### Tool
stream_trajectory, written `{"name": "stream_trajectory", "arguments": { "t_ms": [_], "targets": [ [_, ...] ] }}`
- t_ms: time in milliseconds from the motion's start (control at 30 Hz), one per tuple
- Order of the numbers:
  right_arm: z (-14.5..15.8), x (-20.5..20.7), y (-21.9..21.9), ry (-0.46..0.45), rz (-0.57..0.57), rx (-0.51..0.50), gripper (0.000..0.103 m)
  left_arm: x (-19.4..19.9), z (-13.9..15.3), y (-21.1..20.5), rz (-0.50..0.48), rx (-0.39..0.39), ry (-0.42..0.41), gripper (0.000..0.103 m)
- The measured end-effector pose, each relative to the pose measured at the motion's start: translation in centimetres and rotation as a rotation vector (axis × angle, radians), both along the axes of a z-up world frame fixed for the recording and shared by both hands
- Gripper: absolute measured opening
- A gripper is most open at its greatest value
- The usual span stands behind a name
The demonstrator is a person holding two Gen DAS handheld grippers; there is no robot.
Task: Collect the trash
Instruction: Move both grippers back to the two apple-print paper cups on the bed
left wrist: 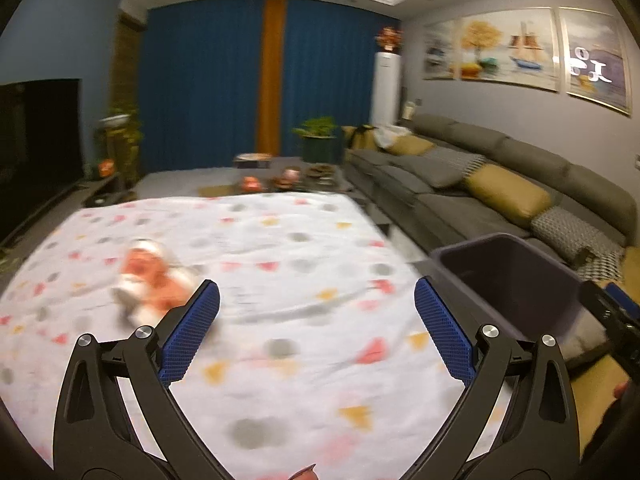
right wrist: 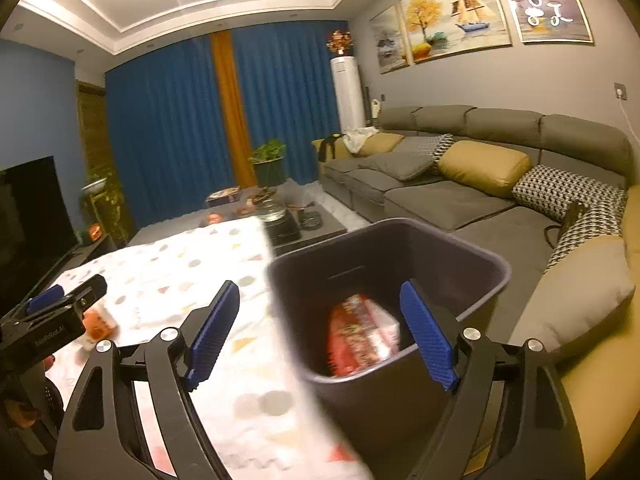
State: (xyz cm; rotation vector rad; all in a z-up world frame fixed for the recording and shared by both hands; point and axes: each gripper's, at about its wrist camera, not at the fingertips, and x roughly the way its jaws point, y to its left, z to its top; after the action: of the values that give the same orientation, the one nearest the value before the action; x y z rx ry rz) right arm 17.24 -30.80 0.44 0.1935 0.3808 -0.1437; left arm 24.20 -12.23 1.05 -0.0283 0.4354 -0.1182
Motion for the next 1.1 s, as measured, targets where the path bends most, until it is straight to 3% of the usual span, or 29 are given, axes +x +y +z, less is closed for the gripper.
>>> {"name": "stream_trajectory", "arguments": {
  "t_ms": [333,600,867,1100],
  "targets": [
    [0.0,1.5,9.5,0.034,0.160,0.005,0.082,-1.4,-0.4,11.9,0.256,0.001,0.024,0.096],
    [-1.2,4.9,19.0,0.093,0.292,-0.006,0.082,-2.0,-0.4,19.7,0.382,-0.009,0.028,0.096],
    [-3.1,9.4,26.0,0.183,0.337,0.030,0.082,-2.2,0.4,24.7,0.463,-0.040,0.011,0.096],
    [-4.6,13.4,29.8,0.237,0.324,0.043,0.080,-1.2,0.1,25.7,0.467,-0.056,0.016,0.096]
  ]
}}
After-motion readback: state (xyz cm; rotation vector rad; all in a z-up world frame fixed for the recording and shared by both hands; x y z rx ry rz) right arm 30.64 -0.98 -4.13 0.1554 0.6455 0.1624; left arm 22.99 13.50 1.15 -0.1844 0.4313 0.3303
